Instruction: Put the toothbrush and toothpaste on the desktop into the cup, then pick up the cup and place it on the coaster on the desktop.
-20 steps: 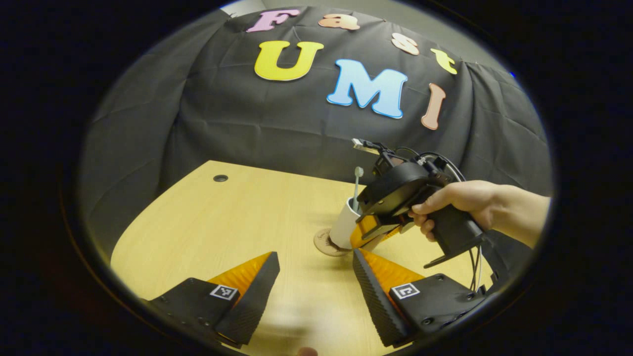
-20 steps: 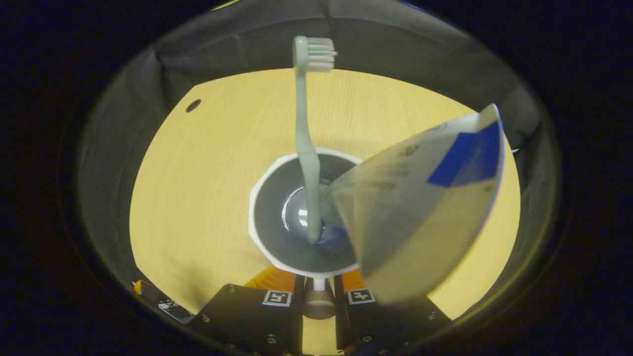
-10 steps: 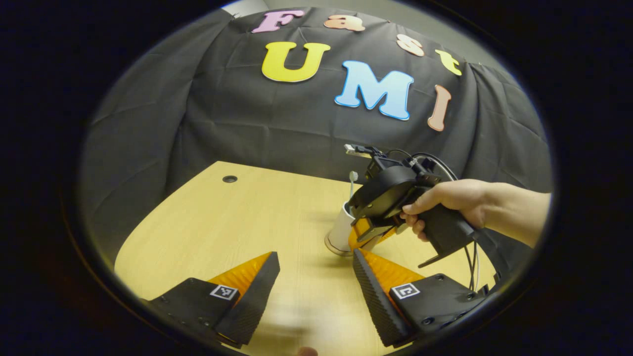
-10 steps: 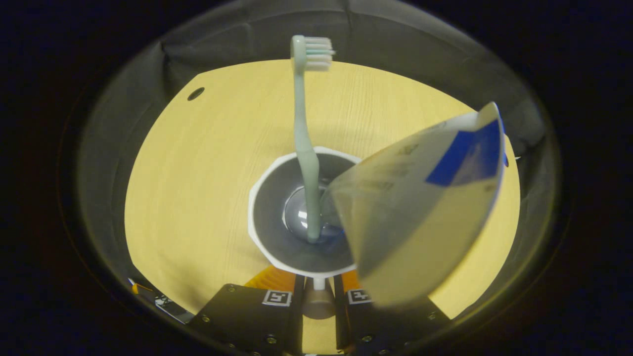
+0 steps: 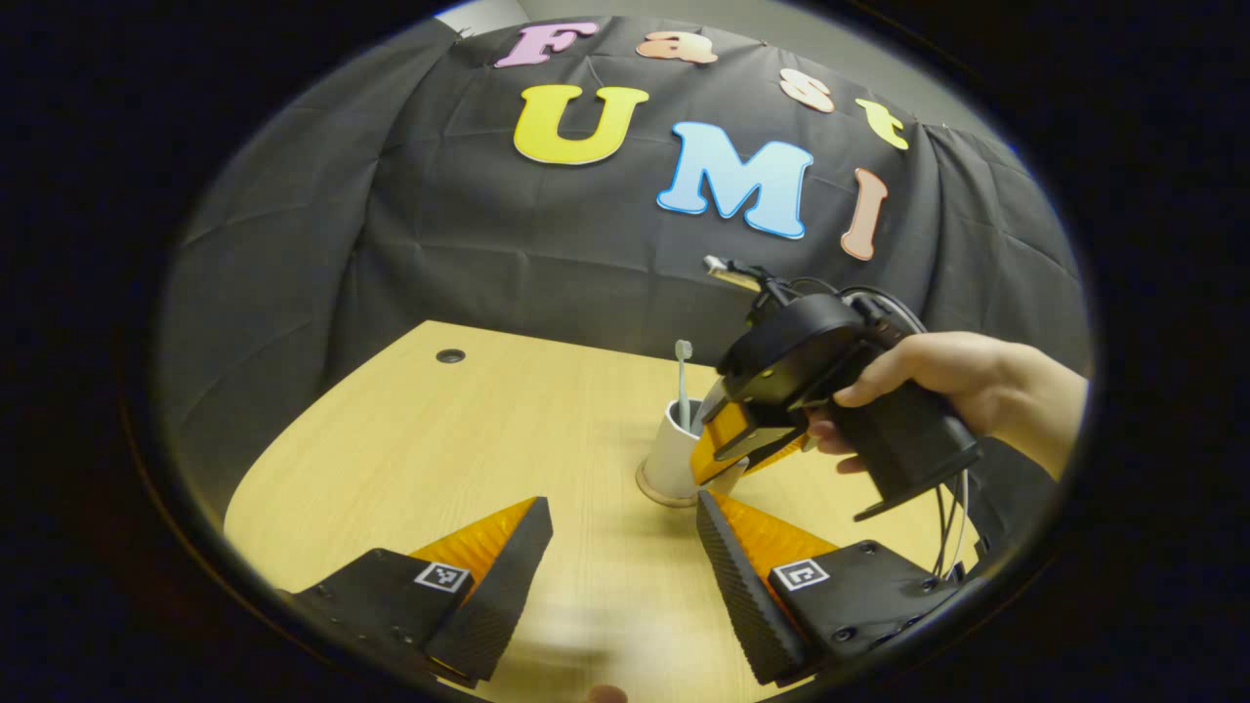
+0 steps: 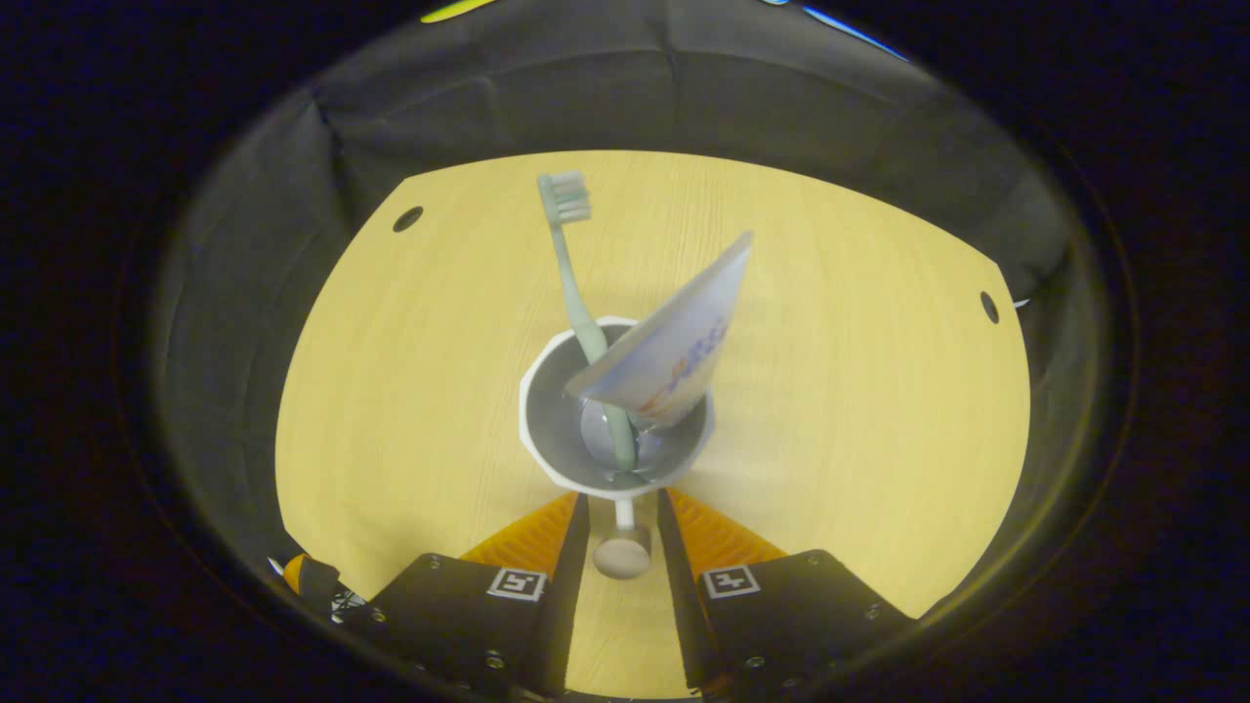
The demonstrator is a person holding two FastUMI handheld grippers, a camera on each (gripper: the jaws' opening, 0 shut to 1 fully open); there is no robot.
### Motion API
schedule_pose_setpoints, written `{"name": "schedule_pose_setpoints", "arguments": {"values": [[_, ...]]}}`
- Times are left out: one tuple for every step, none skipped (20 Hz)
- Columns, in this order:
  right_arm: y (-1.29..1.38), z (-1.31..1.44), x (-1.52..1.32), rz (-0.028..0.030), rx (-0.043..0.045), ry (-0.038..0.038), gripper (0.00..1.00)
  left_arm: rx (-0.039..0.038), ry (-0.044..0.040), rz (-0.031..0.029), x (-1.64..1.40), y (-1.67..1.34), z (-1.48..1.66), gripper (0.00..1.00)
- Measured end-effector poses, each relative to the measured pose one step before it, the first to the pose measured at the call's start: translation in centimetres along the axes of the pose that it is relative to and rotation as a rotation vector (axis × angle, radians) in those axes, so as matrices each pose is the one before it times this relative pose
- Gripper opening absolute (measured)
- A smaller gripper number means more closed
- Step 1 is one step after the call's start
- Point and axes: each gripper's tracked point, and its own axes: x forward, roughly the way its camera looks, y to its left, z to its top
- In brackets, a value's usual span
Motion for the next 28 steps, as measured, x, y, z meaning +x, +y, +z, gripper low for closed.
{"name": "schedule_pose_setpoints", "arguments": {"values": [[-0.217,-0.051,-0.918,0.01203,0.00812,-0.02094,0.48,0.00630,-0.00222,-0.00068,0.217,-0.337,0.132,0.97],[-0.460,-0.097,-1.415,0.00821,0.01230,-0.03046,0.53,0.00825,-0.00315,-0.00299,0.312,-0.619,0.162,0.97],[-0.273,-0.301,-1.186,0.01257,0.01270,-0.02265,0.53,0.00341,-0.00354,-0.00759,0.215,-0.614,0.307,0.97],[-0.802,-0.225,-1.767,0.00184,0.01369,-0.03267,0.58,0.00256,-0.00463,-0.00903,0.087,-0.733,0.239,0.96],[-0.802,-0.280,-0.951,-0.00173,0.00712,-0.03209,0.63,0.00958,-0.00997,-0.00920,0.167,-0.968,0.419,0.97],[-0.643,-0.167,-1.084,-0.00589,0.00429,-0.02602,0.63,0.01062,-0.00969,-0.00314,0.205,-0.649,0.530,0.97],[-1.140,-0.042,-1.252,-0.01324,0.00280,-0.02852,0.75,0.00689,-0.01079,-0.01069,0.064,-0.937,0.538,0.96],[-1.197,-0.124,-1.289,-0.01891,-0.00110,-0.03464,0.79,0.00241,-0.01452,-0.00799,0.166,-0.834,0.604,0.97],[-1.114,-0.080,-1.107,-0.01985,-0.00137,-0.02897,0.80,0.00088,-0.01392,-0.00953,0.183,-0.834,0.694,0.96],[-1.435,0.189,-1.551,-0.01955,-0.01033,-0.06279,0.81,0.00475,-0.02142,0.00092,0.291,-0.827,0.975,0.96],[-1.033,0.047,-0.985,-0.02181,-0.01866,-0.04797,0.85,0.00106,-0.02181,0.00293,0.257,-0.486,1.031,0.97],[-1.095,0.212,-0.994,-0.02338,-0.03406,-0.05577,0.91,0.00076,-0.02285,0.00021,0.149,-0.548,0.880,0.96],[-1.126,0.514,-0.963,-0.03459,-0.03859,-0.06429,0.91,0.00323,-0.02552,0.00260,0.161,-0.552,0.948,0.96],[-1.081,1.086,-1.336,-0.03616,-0.03389,-0.11302,0.91,0.00882,-0.02850,0.00621,0.089,-0.657,1.195,0.96],[-0.555,0.947,-0.980,-0.01698,-0.02623,-0.09173,0.92,0.00773,-0.02114,0.00467,-0.062,-0.532,0.764,0.96],[-0.688,1.112,-1.061,-0.01929,-0.02756,-0.09180,0.92,0.00507,-0.02516,0.00493,-0.132,-0.520,0.910,0.97],[-0.476,0.859,-1.017,-0.00966,-0.02666,-0.07844,0.90,0.00149,-0.02235,0.00172,-0.354,-0.605,0.761,0.97],[-1.081,0.693,-1.954,-0.00385,-0.01838,-0.06263,0.90,-0.00132,-0.02404,0.00086,-0.424,-0.683,0.795,0.94],[-0.393,0.641,-1.264,0.00594,-0.00700,-0.05373,0.91,-0.00030,-0.02607,0.00479,-0.454,-0.668,0.812,0.94],[-0.440,0.617,-1.103,0.00611,-0.00265,-0.04611,0.90,0.00043,-0.02410,0.00317,-0.451,-0.646,0.694,0.99],[-0.570,0.422,-0.740,-0.00490,-0.00379,-0.05043,0.90,-0.00313,-0.02173,0.00208,-0.536,-0.677,0.475,0.96],[-0.674,0.663,-0.570,-0.00529,-0.01040,-0.05199,0.89,-0.00854,-0.03545,0.00007,-0.584,-0.819,0.601,0.95],[-0.317,0.519,-0.392,0.00360,-0.00299,-0.03779,0.90,-0.00501,-0.03160,0.00335,-0.484,-0.454,0.661,0.94],[-0.198,0.503,-0.414,0.00521,0.00262,-0.02978,0.89,-0.00439,-0.03577,0.00417,-0.389,-0.330,0.650,0.96],[-0.218,0.343,-0.354,0.00413,0.00061,-0.02388,0.89,-0.00168,-0.02998,0.00771,-0.492,-0.248,0.538,0.96],[-0.388,0.273,-0.355,-0.00440,-0.00100,-0.02416,0.90,0.00125,-0.02452,0.00616,-0.571,-0.222,0.510,0.96],[-0.236,0.075,-0.416,-0.00495,-0.00769,-0.00888,0.89,0.00773,-0.00998,0.00810,-0.410,-0.062,0.162,0.96],[-0.123,0.165,-0.330,-0.00559,-0.00531,-0.01095,0.89,0.01106,-0.00587,0.00939,-0.282,-0.065,0.282,0.96]]}}
